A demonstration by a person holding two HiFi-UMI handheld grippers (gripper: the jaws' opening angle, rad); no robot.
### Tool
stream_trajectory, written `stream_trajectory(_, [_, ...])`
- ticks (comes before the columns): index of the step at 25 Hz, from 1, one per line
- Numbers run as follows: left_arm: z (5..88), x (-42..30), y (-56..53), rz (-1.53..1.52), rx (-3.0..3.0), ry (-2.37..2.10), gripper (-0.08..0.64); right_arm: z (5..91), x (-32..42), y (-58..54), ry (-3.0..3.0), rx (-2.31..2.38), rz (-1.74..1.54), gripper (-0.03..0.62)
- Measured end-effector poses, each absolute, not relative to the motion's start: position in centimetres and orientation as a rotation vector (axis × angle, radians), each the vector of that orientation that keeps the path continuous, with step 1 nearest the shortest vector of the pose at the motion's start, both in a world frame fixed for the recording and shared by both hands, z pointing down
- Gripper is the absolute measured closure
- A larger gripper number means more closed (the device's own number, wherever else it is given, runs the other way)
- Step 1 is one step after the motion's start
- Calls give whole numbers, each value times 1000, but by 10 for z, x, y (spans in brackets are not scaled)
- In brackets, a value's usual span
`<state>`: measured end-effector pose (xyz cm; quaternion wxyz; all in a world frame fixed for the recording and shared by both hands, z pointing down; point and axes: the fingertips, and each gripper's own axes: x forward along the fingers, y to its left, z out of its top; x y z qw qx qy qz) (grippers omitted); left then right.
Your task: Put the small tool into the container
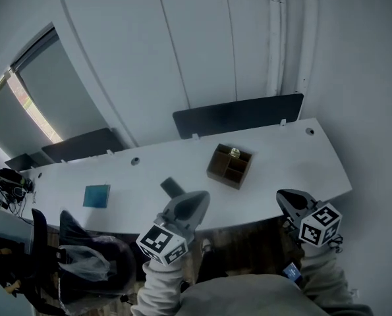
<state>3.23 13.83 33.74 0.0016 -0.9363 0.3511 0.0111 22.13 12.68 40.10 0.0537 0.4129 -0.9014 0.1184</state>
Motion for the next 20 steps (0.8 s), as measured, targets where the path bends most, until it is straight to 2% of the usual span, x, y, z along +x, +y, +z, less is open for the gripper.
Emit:
stream_trajectory(7, [342, 23, 75, 131, -2985, 1100, 558, 404, 240, 76, -2663, 1320, 411, 571])
stream_trajectory(13, [324, 3, 22, 136, -2981, 1118, 558, 397, 207, 28, -2656, 1297, 402, 571])
stream_trajectory(20, [341, -1, -31, 61, -2992, 1036, 558, 406, 190, -13, -2647, 1304, 445, 571])
